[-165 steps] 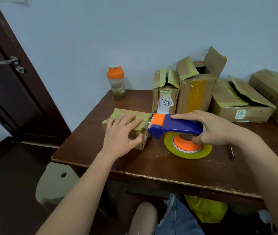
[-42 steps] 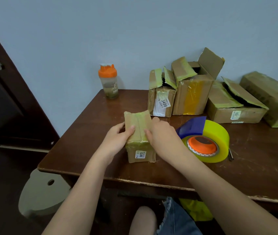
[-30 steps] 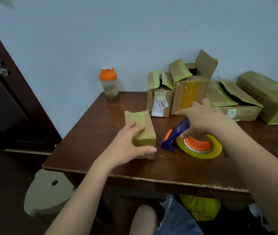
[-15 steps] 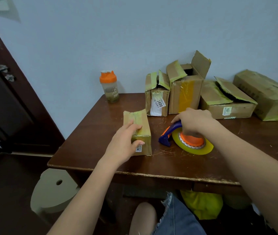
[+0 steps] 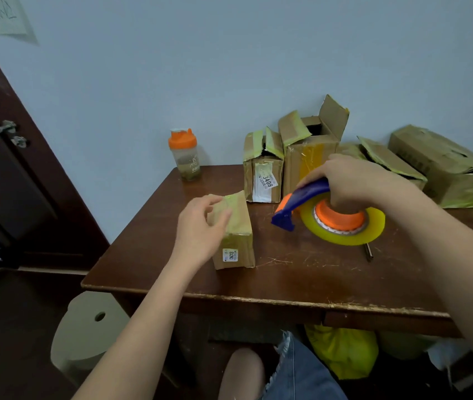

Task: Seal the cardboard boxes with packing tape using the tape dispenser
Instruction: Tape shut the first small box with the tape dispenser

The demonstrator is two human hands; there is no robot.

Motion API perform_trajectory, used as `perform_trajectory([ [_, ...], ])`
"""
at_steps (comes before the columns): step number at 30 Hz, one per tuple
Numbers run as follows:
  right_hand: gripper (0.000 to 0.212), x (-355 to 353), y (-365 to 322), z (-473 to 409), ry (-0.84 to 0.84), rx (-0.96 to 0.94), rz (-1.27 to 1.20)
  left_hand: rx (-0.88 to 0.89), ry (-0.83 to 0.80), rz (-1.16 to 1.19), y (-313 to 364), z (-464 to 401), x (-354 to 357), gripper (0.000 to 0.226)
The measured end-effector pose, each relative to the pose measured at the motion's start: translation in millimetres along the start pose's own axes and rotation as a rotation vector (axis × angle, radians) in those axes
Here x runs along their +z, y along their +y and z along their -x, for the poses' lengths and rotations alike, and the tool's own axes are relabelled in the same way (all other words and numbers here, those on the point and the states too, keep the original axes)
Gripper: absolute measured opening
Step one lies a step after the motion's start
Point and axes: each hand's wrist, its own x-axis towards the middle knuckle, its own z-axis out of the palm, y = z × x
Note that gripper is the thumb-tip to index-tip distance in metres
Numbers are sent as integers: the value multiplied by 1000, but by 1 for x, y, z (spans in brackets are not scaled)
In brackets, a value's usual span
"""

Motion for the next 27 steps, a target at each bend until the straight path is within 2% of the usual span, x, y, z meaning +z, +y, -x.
perform_trajectory([
  [2,70,-9,-2,7,10,-47,-91,-98,70,130,6,-6,-2,26],
  [4,73,-15,-6,14,24,-105,-195,-261,38,351,10,-11,-5,23],
  [6,71,-18,-11,19,50,-170,-286,-428,-67,620,14,-13,-11,26],
  [10,67,-21,-19,17,89,-268,-434,-661,-269,994,17,-9,-24,30],
  [14,64,-19,-28,9,65,-329,-506,-783,-400,1258,18,-6,-35,32],
  [20,69,-13,-34,2,37,-357,-505,-800,-373,1397,7,-7,-41,25],
  [23,70,-13,-35,1,21,-364,-502,-811,-368,1387,4,-6,-41,19],
  [27,71,-12,-36,0,11,-388,-498,-818,-346,1313,6,-6,-38,23],
])
